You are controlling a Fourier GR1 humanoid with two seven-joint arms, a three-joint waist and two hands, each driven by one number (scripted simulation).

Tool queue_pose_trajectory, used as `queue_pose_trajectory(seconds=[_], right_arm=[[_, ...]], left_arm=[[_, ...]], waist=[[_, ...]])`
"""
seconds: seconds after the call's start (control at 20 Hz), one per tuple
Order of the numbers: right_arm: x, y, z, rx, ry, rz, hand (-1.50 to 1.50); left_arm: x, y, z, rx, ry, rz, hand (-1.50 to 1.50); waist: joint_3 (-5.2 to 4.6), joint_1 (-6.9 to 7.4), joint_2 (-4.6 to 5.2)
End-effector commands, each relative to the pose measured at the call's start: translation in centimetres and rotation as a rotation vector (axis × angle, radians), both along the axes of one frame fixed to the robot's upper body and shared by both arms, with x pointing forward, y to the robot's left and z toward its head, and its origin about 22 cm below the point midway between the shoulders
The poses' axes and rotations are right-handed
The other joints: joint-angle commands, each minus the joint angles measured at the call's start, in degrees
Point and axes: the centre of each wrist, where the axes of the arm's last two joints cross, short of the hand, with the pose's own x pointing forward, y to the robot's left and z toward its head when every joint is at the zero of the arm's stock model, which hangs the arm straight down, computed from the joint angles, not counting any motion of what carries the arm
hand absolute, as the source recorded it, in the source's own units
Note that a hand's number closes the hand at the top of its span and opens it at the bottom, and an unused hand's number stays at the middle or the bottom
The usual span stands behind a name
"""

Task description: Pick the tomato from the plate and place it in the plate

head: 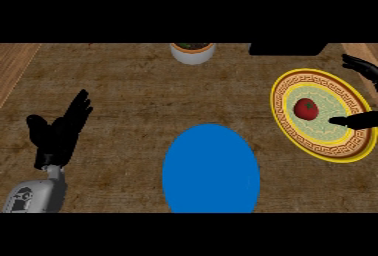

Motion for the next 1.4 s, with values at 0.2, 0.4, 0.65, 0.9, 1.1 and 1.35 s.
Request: queue_pose_trajectory(seconds=[0.2, 0.4, 0.65, 0.9, 1.1, 1.35], right_arm=[[-1.0, -3.3, 1.5, 0.302, 0.246, 0.105, -1.50], [-1.0, -4.5, 2.7, 0.381, 0.331, 0.141, -1.50], [-2.5, -5.7, 1.7, 0.381, 0.297, 0.154, -1.50], [-3.0, -6.8, 2.5, 0.399, 0.275, 0.137, -1.50], [-4.5, -9.2, 3.7, 0.380, 0.259, 0.097, -1.50], [-4.9, -10.0, 4.4, 0.357, 0.271, 0.059, -1.50]], left_arm=[[0.3, -0.2, 0.4, -0.012, 0.007, 0.013, 0.00], [-0.5, -1.2, -0.8, 0.001, -0.002, 0.010, 0.00], [0.6, 0.3, 0.9, -0.001, -0.003, -0.009, 0.00], [0.3, -1.5, -1.0, -0.011, -0.026, -0.018, 0.00], [0.9, -2.0, -0.5, -0.011, -0.017, -0.024, 0.00], [0.9, 0.0, 0.2, 0.005, -0.006, -0.020, 0.00]], waist=[[-0.08, -1.10, -0.29], [-0.01, -0.04, 0.04], [0.08, 0.42, 0.32], [0.08, 0.44, 0.47], [0.26, 1.31, 1.01], [0.20, 1.51, 0.83]])
